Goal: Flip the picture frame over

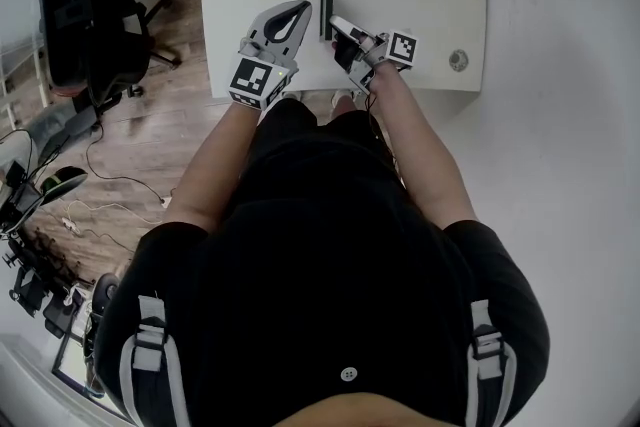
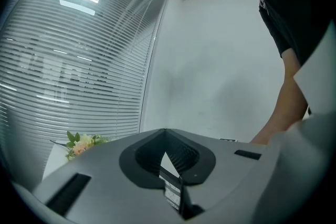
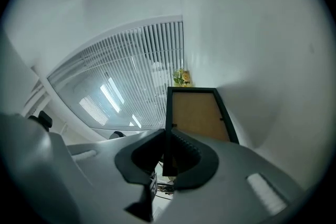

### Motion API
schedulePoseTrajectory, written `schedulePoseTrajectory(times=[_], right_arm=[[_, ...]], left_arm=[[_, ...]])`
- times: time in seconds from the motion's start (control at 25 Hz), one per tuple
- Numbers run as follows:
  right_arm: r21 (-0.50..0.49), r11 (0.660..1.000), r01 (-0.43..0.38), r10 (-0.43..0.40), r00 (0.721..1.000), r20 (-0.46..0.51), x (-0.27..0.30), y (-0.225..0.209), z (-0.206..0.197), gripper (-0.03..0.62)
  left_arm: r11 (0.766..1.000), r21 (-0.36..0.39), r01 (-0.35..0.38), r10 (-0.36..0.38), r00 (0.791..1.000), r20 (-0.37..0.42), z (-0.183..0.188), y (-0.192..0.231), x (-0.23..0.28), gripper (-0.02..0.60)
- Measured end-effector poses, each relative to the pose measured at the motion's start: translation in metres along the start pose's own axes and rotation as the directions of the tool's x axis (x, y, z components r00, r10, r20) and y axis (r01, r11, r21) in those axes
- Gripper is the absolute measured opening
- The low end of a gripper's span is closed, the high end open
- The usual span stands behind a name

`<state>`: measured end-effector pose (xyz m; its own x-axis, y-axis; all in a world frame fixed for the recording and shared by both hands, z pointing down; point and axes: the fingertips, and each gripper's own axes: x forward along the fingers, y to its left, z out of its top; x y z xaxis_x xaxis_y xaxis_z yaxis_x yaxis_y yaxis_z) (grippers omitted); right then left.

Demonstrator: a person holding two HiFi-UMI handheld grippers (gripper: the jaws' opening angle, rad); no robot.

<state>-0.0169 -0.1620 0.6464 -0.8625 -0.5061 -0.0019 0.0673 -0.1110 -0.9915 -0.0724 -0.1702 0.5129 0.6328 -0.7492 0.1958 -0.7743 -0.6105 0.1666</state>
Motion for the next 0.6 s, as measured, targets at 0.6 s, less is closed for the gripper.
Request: schedulePoseTrajectory(times=[0.6], right_arm=[[-0.048, 0.998, 0.035, -0.035, 0.999, 0.007, -0.017, -0.013, 0.018, 0.052]], left_arm=[[0.999, -0.046, -0.002, 0.002, 1.000, 0.010, -0.007, -0.001, -0.005, 0.002]])
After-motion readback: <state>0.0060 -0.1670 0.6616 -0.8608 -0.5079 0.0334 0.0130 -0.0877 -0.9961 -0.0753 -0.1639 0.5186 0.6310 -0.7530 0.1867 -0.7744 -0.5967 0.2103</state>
